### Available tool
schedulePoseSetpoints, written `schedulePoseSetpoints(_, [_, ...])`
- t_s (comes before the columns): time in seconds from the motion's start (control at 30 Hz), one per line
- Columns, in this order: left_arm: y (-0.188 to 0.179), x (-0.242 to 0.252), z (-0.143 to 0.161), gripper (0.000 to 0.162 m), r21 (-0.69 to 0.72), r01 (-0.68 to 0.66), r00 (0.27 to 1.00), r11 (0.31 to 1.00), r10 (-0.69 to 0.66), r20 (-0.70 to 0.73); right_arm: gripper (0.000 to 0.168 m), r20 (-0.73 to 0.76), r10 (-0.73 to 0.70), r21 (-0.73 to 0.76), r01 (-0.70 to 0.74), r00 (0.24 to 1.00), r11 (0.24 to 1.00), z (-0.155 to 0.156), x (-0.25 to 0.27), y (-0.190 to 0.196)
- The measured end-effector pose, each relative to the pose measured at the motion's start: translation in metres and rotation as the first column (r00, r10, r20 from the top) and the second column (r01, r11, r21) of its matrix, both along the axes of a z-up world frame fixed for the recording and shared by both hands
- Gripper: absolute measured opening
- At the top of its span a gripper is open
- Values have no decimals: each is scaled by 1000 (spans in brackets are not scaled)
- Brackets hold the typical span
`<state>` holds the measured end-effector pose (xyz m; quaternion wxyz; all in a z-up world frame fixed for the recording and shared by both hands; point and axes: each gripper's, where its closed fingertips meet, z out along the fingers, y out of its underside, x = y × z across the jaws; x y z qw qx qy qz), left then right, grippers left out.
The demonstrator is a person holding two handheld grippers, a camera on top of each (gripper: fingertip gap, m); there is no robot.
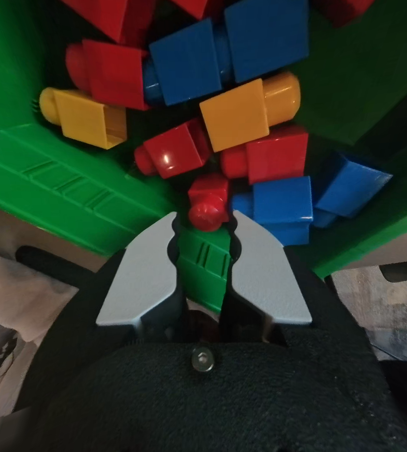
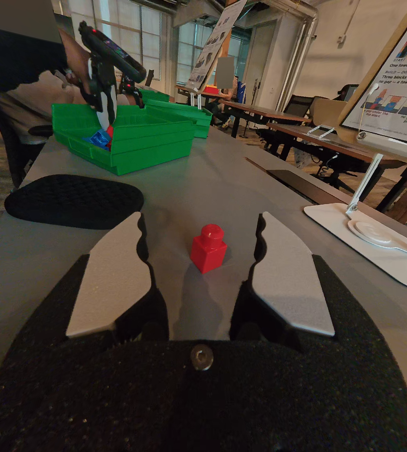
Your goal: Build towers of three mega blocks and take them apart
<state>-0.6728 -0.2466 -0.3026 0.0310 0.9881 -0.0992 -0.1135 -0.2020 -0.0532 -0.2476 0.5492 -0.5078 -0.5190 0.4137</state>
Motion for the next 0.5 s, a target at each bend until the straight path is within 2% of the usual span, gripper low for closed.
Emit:
schedulePoseSetpoints(0.17, [-3, -2, -9, 29, -53, 0, 1000, 999, 0, -12, 85, 3, -10, 13, 10, 1000, 1000, 0, 0, 1])
schedulePoseSetpoints(0.33, [-5, 1, -10, 29, -62, 12, 1000, 998, -11, 20, 85, 3, -9, 11, 9, 1000, 1000, -1, 0, 1])
schedulePoseSetpoints(0.5, [-1, 4, 10, 28, 29, 28, 999, 999, -29, 31, 83, 28, 11, 23, -11, 1000, 1000, -5, -2, -2])
